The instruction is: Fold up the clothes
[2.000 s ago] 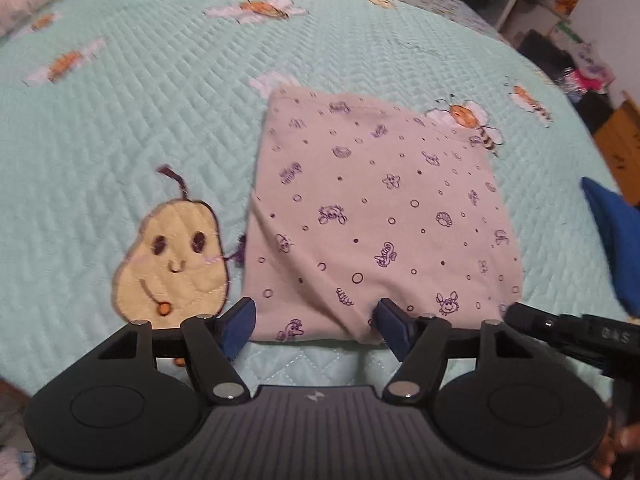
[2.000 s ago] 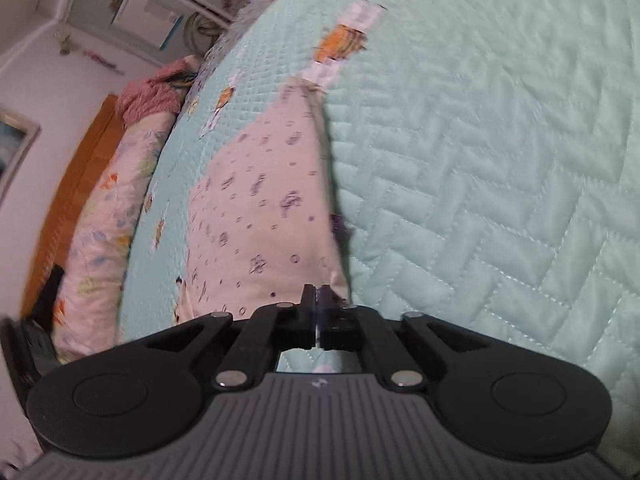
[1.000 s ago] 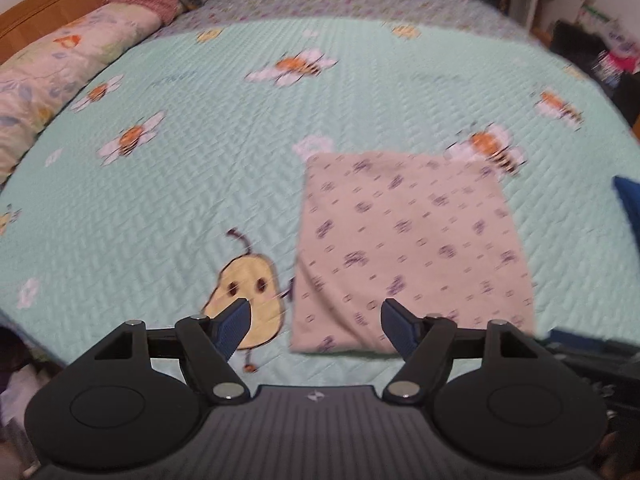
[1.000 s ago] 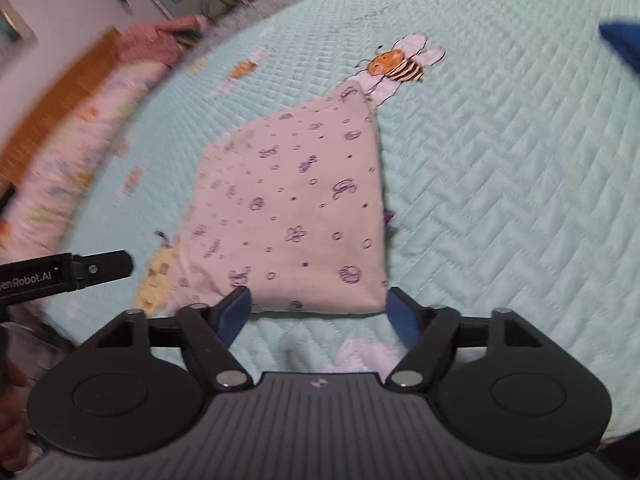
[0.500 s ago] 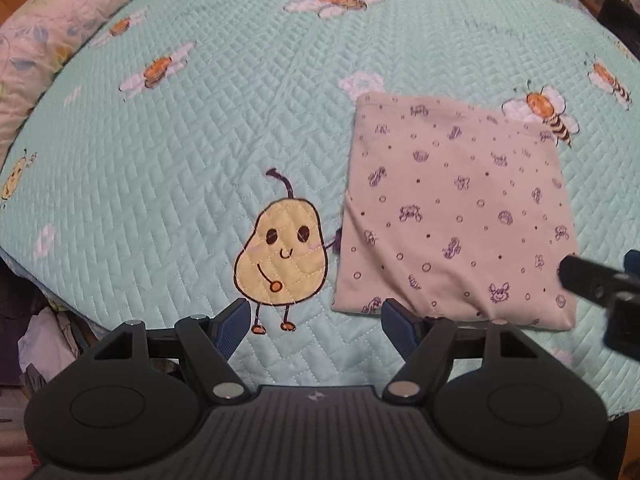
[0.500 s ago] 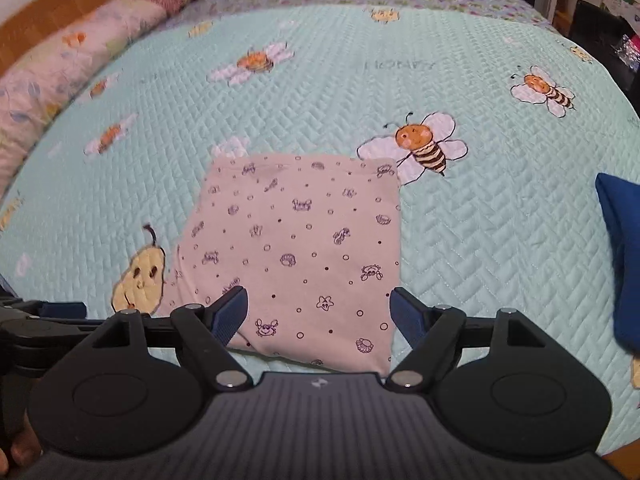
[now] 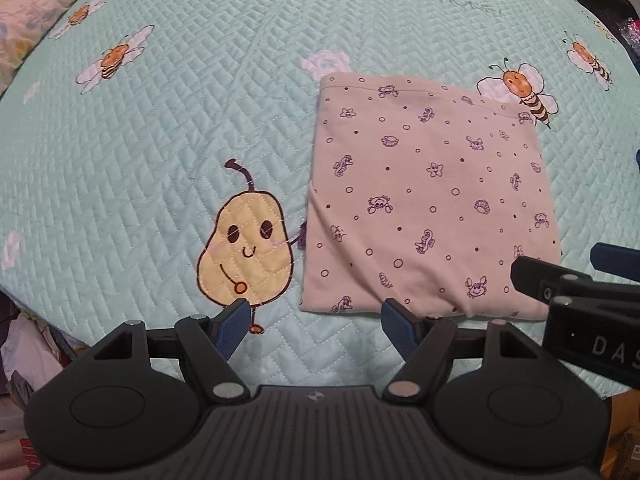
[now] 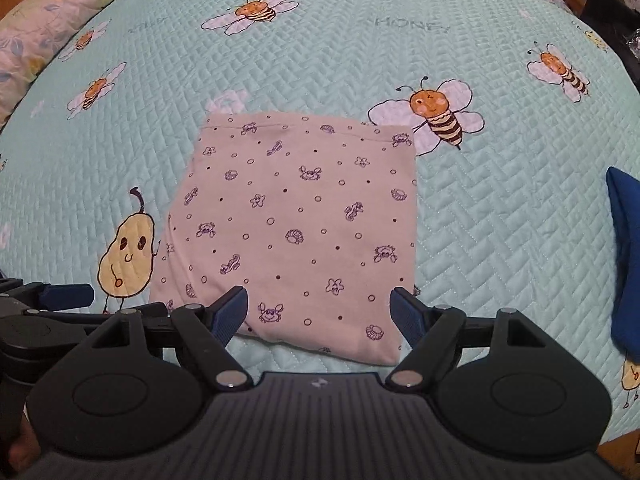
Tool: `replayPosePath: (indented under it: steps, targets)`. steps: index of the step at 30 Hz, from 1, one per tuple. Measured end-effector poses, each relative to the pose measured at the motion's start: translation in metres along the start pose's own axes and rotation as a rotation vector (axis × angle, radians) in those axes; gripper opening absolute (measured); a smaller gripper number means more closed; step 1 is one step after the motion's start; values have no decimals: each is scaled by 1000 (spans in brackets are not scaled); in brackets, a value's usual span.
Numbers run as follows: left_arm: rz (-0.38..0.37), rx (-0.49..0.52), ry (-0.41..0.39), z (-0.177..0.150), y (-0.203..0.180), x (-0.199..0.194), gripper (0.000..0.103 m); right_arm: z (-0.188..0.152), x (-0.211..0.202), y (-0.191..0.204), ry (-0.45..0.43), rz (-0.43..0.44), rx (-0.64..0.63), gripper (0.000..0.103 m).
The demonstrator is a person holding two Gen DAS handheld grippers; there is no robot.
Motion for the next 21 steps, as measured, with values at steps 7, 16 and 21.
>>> replayPosePath:
  steps: [7, 16, 21]
  targets:
    - [-8, 2, -19, 3, 0, -1, 75, 3, 2, -1, 10, 0, 12, 79]
    - [3, -15, -80, 6, 4, -10, 75, 3, -2, 4, -6, -11, -3, 79]
    - [29, 4, -148, 7, 2, -20, 75, 4, -6, 3, -25, -10, 4, 79]
Point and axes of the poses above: each gripper's, at about its wrist camera, not at the fingertips, and x roughly the way its jaws point, y to its left, z to its top, the point moved 1 cm from there along x, roughly the way its jaws point, and after that the axes turned 14 degrees about z, right-handed, at the moved point
